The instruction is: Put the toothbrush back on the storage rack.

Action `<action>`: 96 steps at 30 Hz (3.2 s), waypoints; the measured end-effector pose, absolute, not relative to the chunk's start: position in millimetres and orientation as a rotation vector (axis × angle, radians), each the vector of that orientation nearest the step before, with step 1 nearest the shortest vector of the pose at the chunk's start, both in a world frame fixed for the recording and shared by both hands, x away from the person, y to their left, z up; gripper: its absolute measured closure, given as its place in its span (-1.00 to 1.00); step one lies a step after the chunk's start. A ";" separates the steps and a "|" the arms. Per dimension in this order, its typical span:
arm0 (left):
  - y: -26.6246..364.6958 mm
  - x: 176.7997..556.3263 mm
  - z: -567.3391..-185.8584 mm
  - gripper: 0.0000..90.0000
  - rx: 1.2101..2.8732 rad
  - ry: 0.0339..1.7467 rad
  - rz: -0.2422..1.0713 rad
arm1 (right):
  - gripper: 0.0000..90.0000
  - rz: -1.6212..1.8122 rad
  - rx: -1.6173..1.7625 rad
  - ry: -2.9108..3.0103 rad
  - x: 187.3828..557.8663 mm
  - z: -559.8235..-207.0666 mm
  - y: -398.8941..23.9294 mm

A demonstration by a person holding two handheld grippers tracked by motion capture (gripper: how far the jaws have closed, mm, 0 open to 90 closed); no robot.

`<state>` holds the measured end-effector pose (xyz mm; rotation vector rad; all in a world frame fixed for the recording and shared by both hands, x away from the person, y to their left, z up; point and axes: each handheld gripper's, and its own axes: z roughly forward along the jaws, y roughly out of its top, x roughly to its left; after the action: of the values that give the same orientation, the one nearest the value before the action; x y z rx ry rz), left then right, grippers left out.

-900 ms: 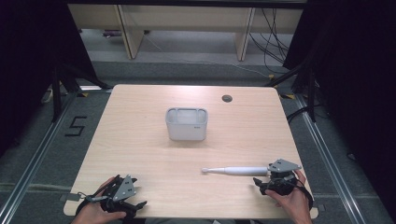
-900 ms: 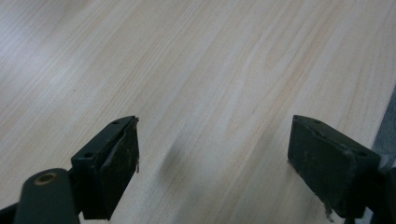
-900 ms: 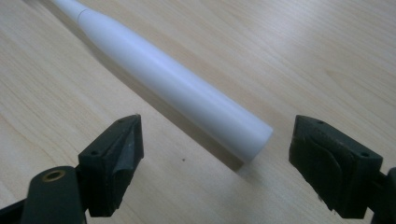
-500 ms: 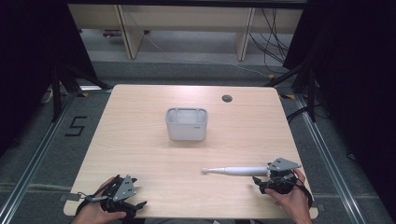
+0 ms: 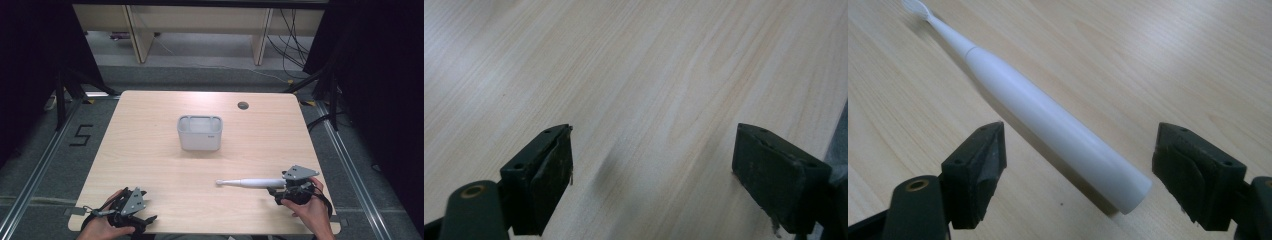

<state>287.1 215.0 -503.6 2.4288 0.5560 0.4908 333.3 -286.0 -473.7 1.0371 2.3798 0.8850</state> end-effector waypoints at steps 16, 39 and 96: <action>215.1 287.1 -503.3 -0.64 2.409 0.564 0.471 | -0.44 0.840 0.907 2.462 346.3 -458.3 -266.9; 215.0 286.3 -503.3 -0.64 2.408 0.571 0.480 | -0.07 0.567 0.740 2.718 373.3 -466.1 -222.4; 214.9 286.7 -503.2 -0.64 2.412 0.564 0.481 | 0.48 0.088 0.613 3.025 397.9 -474.3 -183.2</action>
<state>286.7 214.9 -503.2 2.4124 0.5641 0.4810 397.9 -183.2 -474.3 0.6133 3.0250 0.0878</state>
